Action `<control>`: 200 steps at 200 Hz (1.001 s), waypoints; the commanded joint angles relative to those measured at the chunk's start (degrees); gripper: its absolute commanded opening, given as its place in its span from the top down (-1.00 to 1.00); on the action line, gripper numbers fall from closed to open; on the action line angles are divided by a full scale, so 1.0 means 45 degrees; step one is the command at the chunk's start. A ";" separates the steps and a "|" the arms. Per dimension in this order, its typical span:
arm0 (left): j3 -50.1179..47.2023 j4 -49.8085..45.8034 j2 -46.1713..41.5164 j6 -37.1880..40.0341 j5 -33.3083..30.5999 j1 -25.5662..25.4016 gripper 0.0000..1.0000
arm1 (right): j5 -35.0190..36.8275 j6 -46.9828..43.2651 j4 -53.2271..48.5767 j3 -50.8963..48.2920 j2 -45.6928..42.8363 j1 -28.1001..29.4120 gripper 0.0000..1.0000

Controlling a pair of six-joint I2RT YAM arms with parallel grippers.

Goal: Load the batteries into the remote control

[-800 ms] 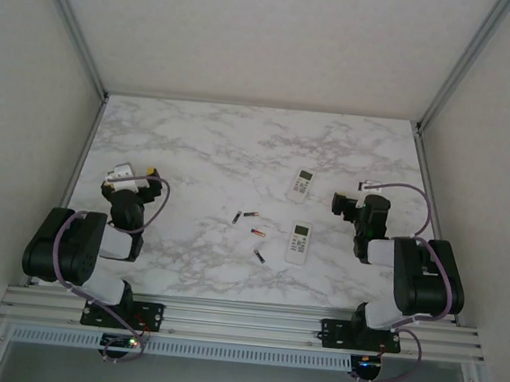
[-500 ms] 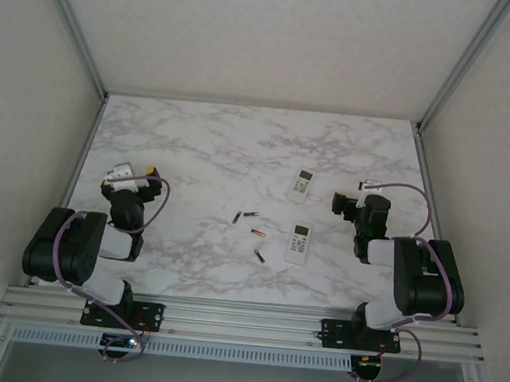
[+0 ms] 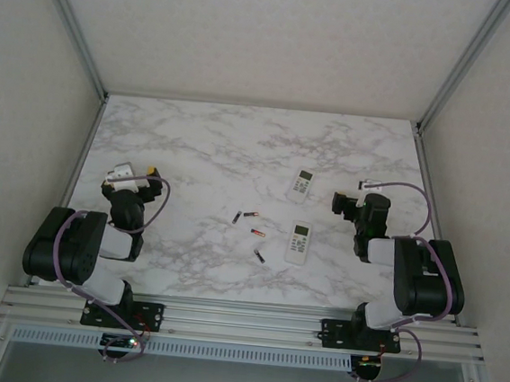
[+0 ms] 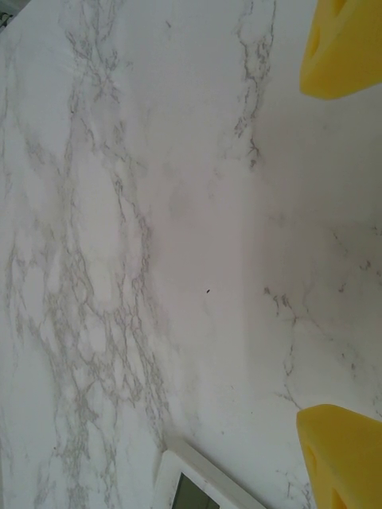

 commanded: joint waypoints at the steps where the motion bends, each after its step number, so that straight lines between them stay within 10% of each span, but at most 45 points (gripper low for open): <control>1: 0.0263 0.0497 0.0130 0.0066 0.0105 0.0140 -0.99 | 0.1260 0.0326 -0.1572 0.0981 -0.0928 -0.0061 -0.98; 33: 0.0229 -0.0449 -0.1239 0.0494 -0.0929 -0.0478 -0.99 | 0.1870 0.2700 -0.6831 0.2034 -0.4097 -0.0063 -0.98; 54: 0.2001 -0.6443 -0.4288 -0.0839 -0.1879 -0.1352 -0.99 | 0.0049 0.4911 -1.2146 0.4028 -0.5636 -0.0061 -0.98; 93: 0.5951 -1.4450 -0.5641 -0.5495 0.1780 -0.3741 -0.99 | -0.5001 0.6174 -1.5694 0.5631 -0.6419 0.0290 -0.98; 149: 1.1012 -1.9561 -0.1506 -0.8706 0.0940 -1.0866 -0.98 | -0.4300 0.7044 -1.8716 0.6162 -0.6407 0.0836 -0.98; 200: 1.5416 -2.2270 0.4244 -0.8816 0.1776 -1.3161 -0.99 | -0.0995 0.8934 -1.9431 0.5664 -0.7382 0.0798 -0.97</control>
